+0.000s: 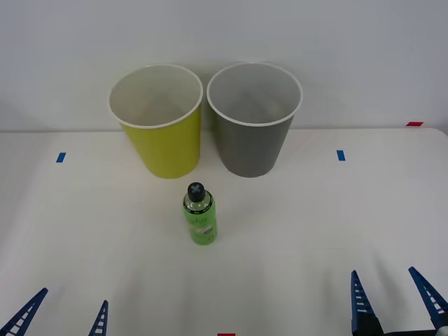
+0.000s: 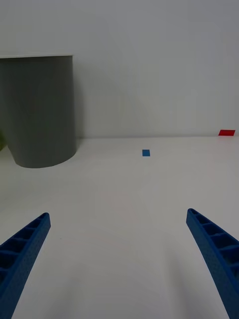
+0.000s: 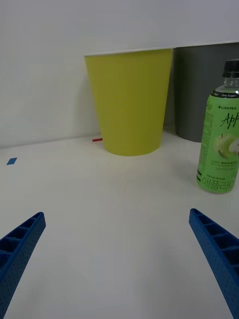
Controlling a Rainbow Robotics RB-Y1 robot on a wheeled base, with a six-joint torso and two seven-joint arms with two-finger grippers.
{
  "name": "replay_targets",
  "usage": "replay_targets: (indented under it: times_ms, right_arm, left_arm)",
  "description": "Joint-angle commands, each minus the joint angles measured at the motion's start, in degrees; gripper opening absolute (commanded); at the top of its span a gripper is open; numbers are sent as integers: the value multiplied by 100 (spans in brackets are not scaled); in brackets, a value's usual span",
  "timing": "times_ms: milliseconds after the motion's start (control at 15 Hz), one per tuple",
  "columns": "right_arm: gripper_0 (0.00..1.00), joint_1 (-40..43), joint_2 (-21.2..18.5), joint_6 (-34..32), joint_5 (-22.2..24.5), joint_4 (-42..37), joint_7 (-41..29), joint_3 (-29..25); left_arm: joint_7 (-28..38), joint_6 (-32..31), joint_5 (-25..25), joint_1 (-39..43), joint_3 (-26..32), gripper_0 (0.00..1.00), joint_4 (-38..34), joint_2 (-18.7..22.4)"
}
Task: Put cans in the gray bin and PET bottles in the light green bin.
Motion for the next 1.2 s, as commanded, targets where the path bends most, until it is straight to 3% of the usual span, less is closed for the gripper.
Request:
replay_targets:
  times_ms: [67, 1200]
  right_arm:
    - [95, 0, 0, 0, 0, 0, 0, 0]
    - [95, 0, 0, 0, 0, 0, 0, 0]
  left_arm:
    - [0, 0, 0, 0, 0, 100, 0, 0]
    - [0, 0, 0, 0, 0, 100, 0, 0]
